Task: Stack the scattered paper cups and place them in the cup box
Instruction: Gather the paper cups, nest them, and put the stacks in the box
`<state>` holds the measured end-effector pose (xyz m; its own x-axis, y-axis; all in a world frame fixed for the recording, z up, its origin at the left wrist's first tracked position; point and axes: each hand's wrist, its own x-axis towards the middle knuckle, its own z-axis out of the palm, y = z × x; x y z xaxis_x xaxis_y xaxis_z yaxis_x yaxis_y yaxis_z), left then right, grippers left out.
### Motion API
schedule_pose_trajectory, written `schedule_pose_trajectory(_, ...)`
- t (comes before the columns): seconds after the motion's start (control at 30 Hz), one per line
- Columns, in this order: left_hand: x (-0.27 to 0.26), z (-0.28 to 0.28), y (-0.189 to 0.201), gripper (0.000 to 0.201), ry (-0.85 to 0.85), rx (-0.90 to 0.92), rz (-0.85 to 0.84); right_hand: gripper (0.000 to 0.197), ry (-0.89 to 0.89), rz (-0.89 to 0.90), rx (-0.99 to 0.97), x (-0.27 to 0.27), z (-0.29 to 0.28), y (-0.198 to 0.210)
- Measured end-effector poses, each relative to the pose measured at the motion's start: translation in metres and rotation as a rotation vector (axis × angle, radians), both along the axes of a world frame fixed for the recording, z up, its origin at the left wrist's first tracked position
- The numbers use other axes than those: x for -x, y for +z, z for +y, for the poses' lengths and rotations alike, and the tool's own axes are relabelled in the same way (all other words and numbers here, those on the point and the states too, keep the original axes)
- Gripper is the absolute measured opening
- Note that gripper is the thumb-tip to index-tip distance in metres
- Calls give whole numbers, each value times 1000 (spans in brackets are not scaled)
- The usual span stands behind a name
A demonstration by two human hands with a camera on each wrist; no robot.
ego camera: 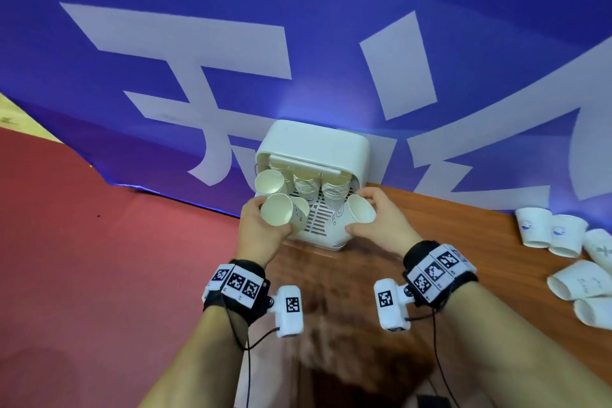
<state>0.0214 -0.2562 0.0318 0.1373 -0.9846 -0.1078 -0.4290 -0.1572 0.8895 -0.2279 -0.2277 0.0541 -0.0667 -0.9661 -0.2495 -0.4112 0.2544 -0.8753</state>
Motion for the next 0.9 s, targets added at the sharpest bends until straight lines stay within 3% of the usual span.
schedule_pose_trajectory(0.13,0,-19,-9,63,-43,29,-28,71,34,31,2,-1,-12,-6)
schedule_pose_trajectory(0.27,1,-36,-25,74,-66,16,-110,71,52,74,-26,-2,-23,-14)
schedule_pose_trajectory(0.5,12,-52,-38,60,-147,77,-189,67,79,71,-48,0,-34,-23)
schedule_pose_trajectory(0.9,24,-58,-74,81,-257,-2,-489,68,56,66,-19,-2,-42,-31)
